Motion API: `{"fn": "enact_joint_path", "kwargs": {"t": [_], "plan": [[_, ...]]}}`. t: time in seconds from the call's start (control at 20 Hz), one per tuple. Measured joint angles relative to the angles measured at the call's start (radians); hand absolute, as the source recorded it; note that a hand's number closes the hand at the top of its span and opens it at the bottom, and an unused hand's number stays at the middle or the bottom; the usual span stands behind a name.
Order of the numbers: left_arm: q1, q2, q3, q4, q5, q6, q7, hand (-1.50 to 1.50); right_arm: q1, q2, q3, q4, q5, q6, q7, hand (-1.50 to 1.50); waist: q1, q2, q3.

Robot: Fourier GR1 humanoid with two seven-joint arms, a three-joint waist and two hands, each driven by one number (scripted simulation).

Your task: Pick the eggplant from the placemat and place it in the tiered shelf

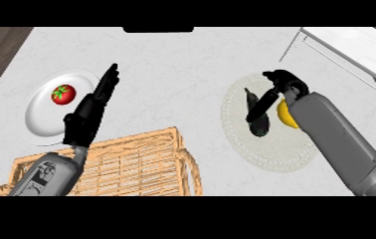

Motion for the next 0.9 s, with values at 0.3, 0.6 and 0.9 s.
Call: {"fn": "enact_joint_path", "kwargs": {"t": [0.3,0.6,0.9], "plan": [[-0.004,-0.022,0.023,0.017,-0.011,-0.012,0.009,0.00,0.005,0.043,-0.022,0.043,0.042,0.005,-0.025,-1.50,0.000,0.002,-0.003],[-0.003,-0.043,0.054,0.037,-0.023,-0.043,-0.007,0.00,0.038,0.064,-0.049,0.036,0.071,0.022,-0.044,-1.50,-0.004,0.000,-0.004],[0.006,-0.065,0.073,0.027,-0.045,-0.062,0.001,0.00,0.052,0.084,-0.063,0.052,0.111,0.059,-0.071,1.50,-0.003,-0.004,-0.011]]}}
